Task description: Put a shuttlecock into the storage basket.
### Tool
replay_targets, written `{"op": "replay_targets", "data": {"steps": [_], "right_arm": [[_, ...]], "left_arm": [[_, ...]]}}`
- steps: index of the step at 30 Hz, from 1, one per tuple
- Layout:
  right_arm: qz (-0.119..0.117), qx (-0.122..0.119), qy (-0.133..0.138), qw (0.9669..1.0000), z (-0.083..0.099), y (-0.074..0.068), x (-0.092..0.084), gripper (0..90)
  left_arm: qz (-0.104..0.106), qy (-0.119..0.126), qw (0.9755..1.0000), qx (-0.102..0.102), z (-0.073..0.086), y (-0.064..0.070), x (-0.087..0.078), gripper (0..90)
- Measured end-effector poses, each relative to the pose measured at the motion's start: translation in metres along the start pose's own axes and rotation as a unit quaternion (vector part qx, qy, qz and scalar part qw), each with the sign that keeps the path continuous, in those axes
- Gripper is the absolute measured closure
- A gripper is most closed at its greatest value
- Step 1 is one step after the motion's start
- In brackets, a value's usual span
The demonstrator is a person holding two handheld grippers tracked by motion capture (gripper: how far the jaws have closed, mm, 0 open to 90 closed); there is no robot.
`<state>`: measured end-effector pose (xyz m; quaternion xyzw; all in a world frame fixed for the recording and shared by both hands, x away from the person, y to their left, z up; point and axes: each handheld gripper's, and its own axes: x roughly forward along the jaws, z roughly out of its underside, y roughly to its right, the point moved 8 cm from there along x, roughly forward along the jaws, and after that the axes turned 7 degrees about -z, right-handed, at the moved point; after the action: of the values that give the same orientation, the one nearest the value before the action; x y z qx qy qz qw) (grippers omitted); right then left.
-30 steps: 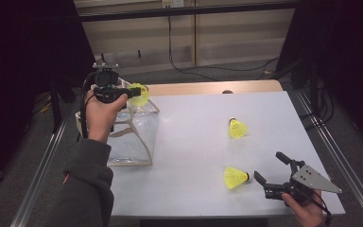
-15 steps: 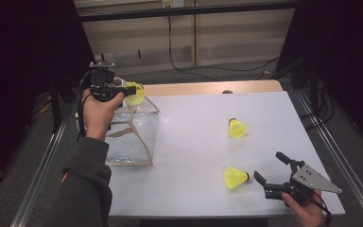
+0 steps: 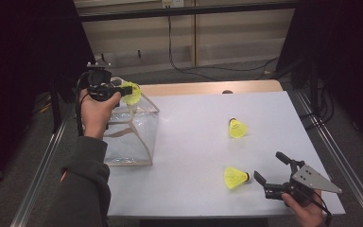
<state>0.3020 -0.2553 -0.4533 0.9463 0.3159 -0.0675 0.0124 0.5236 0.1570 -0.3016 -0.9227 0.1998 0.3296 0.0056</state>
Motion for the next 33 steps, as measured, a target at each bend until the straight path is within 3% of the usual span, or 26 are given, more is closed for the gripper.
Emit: {"op": "replay_targets", "data": {"steps": [13,33], "right_arm": [[0.0,0.0,-0.001,1.0,0.0,0.0,0.0,1.3],[-0.001,0.0,-0.001,1.0,0.0,0.0,0.0,1.3]], "left_arm": [[-0.022,-0.007,0.9997,-0.007,0.002,-0.014,0.005,83.9],[-0.038,-0.008,0.999,-0.022,-0.001,-0.035,-0.004,83.9]]}}
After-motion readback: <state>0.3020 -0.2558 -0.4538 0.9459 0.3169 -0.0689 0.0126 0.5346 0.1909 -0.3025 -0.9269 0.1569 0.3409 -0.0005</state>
